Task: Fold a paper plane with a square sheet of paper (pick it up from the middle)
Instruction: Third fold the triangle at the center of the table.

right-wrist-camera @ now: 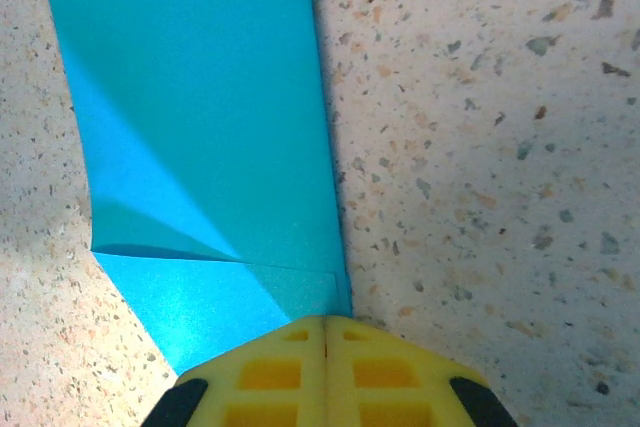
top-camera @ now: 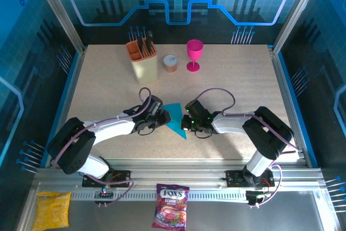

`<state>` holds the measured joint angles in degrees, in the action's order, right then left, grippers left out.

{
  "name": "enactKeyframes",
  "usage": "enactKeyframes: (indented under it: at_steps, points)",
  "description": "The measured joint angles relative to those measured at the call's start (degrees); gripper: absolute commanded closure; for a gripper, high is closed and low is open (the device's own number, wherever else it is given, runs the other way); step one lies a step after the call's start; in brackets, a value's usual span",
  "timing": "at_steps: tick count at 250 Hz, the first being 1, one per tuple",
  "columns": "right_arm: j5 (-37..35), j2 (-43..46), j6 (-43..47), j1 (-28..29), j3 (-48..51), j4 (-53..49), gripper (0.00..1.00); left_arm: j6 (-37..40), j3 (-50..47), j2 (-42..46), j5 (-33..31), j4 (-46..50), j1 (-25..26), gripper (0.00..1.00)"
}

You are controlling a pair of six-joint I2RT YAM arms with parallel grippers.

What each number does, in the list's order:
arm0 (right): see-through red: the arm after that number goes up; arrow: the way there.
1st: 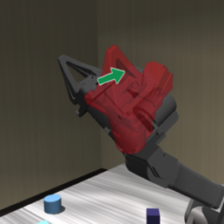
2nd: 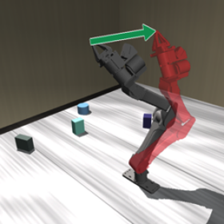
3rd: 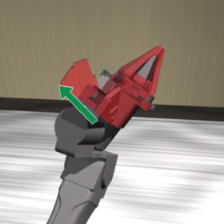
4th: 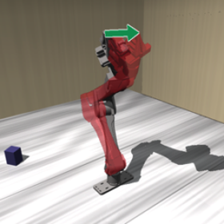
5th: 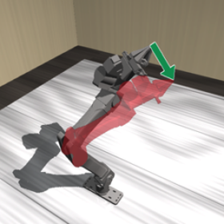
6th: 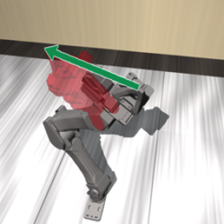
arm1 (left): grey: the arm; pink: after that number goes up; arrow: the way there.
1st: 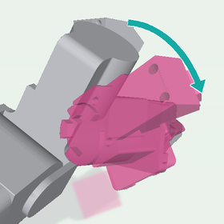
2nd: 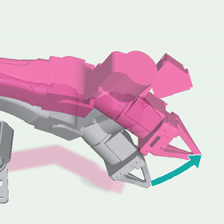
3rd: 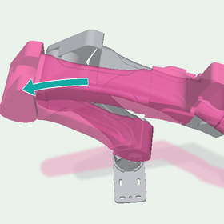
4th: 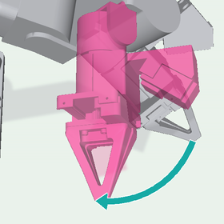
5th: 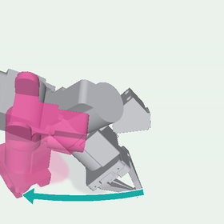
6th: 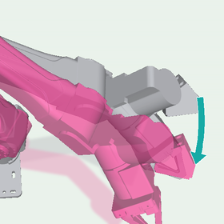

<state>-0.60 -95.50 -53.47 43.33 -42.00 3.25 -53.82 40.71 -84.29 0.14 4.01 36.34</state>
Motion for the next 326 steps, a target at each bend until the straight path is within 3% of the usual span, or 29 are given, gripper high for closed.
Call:
enactKeyframes:
  at_steps: [43,98,326]
  points:
    - [0.68,-0.42,0.02,-0.28,0.02,1.07,1.00,1.51,-0.07,-0.11,4.52,0.42,-3.23,0.67]
    - [0.83,-0.55,0.02,-0.28,0.31,1.97,1.00,2.43,-0.04,-3.80,8.37,0.07,-3.65,0.68]
    - [1.46,-0.85,0.00,-0.63,0.81,3.72,1.00,2.38,-0.42,-6.69,6.19,-0.66,-3.67,0.68]
